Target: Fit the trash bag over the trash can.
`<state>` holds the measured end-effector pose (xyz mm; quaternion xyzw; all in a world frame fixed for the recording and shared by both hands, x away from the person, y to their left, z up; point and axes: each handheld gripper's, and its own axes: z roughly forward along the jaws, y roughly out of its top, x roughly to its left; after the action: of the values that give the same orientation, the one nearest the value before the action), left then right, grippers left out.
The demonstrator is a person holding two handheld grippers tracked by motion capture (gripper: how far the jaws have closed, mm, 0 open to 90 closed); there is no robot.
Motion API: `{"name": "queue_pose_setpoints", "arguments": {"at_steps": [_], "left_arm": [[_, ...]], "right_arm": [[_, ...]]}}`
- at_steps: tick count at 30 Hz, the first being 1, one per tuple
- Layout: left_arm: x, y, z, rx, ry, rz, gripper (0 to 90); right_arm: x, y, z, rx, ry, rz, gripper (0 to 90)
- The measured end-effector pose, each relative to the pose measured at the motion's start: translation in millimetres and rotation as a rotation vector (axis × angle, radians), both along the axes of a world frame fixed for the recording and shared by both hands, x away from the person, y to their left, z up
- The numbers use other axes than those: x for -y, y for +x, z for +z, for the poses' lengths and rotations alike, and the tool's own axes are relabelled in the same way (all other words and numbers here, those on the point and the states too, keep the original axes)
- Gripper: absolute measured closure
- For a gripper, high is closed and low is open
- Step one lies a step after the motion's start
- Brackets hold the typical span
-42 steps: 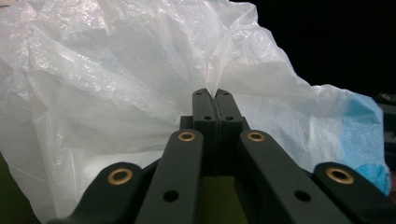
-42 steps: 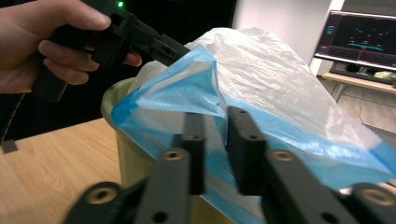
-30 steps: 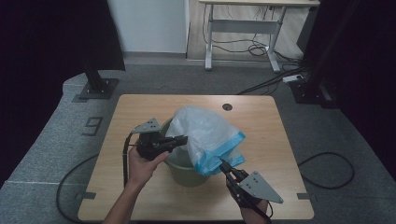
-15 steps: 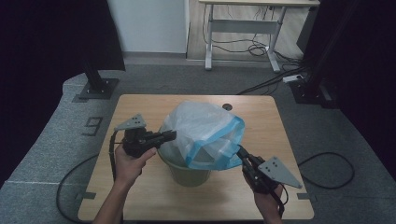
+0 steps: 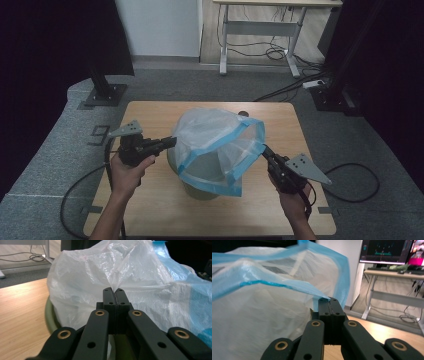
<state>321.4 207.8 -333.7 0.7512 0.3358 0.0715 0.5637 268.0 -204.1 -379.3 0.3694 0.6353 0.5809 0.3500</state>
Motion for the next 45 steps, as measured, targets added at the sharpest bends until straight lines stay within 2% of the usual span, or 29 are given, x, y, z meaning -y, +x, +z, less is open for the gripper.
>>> {"name": "queue_pose_setpoints", "arguments": {"at_steps": [4, 11, 18, 21, 24, 27, 31, 33, 37, 40, 45], "left_arm": [[-11.0, 0.0, -1.8, -0.005, -0.022, 0.012, 88.9], [-23.7, 1.2, -8.4, -0.024, -0.019, 0.033, 88.8], [-24.3, 6.0, -18.4, -0.052, -0.014, 0.032, 88.3], [-21.6, 7.0, -21.6, -0.06, -0.01, 0.03, 88.2], [-18.0, 6.9, -23.1, -0.059, -0.008, 0.036, 87.9], [-13.4, 6.2, -23.8, -0.059, -0.002, 0.034, 87.0], [-7.1, 6.4, -24.4, -0.055, 0.006, 0.023, 87.0], [-4.1, 6.5, -24.6, -0.055, 0.005, 0.021, 87.0], [0.3, 7.2, -24.9, -0.054, 0.01, 0.024, 87.0], [3.8, 8.1, -24.8, -0.051, 0.017, 0.026, 87.0], [9.6, 7.8, -24.6, -0.049, 0.023, 0.019, 86.9]], "right_arm": [[4.2, 6.8, -3.4, -0.03, -0.002, 0.004, 89.0], [14.0, 19.3, -12.6, -0.071, -0.005, -0.027, 89.0], [23.4, 28.2, -33.5, -0.113, 0.005, -0.051, 88.8], [22.5, 27.5, -37.3, -0.111, 0.014, -0.041, 79.4], [19.7, 21.6, -36.7, -0.108, 0.036, -0.004, 64.2], [16.5, 7.0, -34.7, -0.081, 0.028, 0.013, 50.1], [15.9, -14.1, -39.2, -0.057, -0.003, 0.07, 46.0], [16.9, -20.4, -42.5, -0.049, -0.017, 0.077, 44.3], [20.0, -32.6, -47.1, -0.048, -0.002, 0.093, 43.7], [20.2, -40.4, -50.4, -0.051, 0.013, 0.086, 43.8], [16.5, -49.6, -52.2, -0.044, 0.016, 0.099, 43.3]]}}
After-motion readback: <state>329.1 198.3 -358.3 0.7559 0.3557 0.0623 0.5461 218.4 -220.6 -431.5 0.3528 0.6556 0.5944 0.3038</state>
